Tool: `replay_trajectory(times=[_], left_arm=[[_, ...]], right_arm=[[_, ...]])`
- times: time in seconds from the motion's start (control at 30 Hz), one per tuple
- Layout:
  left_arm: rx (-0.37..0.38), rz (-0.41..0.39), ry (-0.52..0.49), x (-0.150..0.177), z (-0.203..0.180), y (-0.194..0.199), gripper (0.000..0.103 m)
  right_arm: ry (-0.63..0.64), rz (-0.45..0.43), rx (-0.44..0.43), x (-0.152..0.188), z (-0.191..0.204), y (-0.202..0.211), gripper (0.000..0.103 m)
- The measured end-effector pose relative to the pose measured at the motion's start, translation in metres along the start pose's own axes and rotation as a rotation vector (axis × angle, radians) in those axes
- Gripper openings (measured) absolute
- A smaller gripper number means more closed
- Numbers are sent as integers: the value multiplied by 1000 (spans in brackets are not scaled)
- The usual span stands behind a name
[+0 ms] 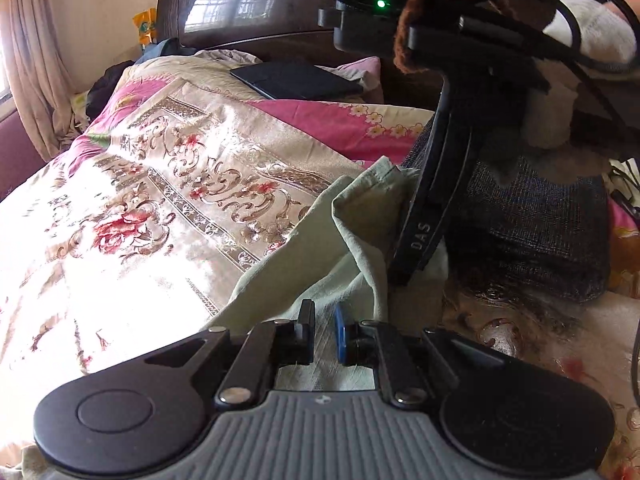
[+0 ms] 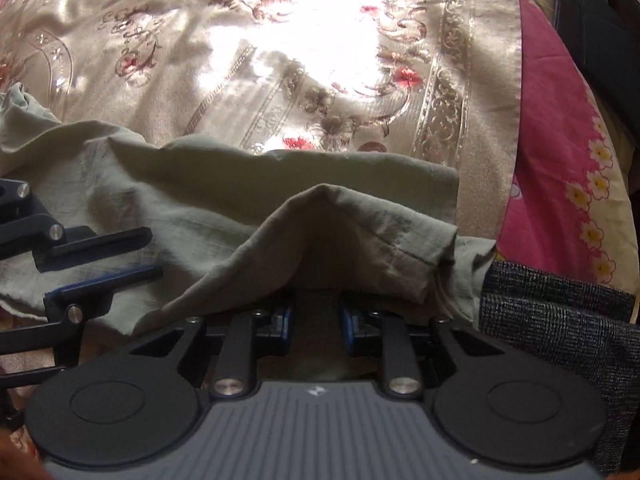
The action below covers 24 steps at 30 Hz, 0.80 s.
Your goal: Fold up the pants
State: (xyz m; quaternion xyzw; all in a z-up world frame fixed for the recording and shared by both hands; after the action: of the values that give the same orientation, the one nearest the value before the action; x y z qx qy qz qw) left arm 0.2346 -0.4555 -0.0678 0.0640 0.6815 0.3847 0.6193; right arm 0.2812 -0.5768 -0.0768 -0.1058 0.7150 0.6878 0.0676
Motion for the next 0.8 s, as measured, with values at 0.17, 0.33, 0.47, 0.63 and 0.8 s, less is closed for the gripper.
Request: replay_trajectory(times=[0.17, 0.33, 0.47, 0.63, 0.8], left_arm=[[21, -10, 4, 1, -4, 6, 28], [59, -38, -23, -4, -11, 8, 29], [92, -46, -35, -7, -20, -1, 40], [171, 8, -75, 1, -45, -17, 40], [282, 31, -130, 15, -86, -15, 40]], right_arm=[[0, 184, -23, 30, -5, 10, 26], [-29, 234, -24, 75, -8, 29, 24], [-117, 129, 8, 86, -13, 54, 26], [-247, -108, -9, 70, -16, 84, 26], [-405, -300, -30, 48, -16, 98, 38]])
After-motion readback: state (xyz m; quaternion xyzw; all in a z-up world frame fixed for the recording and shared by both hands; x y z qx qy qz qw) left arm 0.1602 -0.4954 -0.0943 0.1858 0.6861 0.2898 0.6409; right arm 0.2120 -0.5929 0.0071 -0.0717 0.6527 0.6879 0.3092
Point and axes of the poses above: each gripper's, at about its wrist camera, not at the fingertips, and y roughly against the way its jaws point, z to its left, x to its underside, the point moved 6 cm from there along -y, roughly the way its jaws point, and after that the axes turned 5 degrees about -z, right-handed, at the moved point
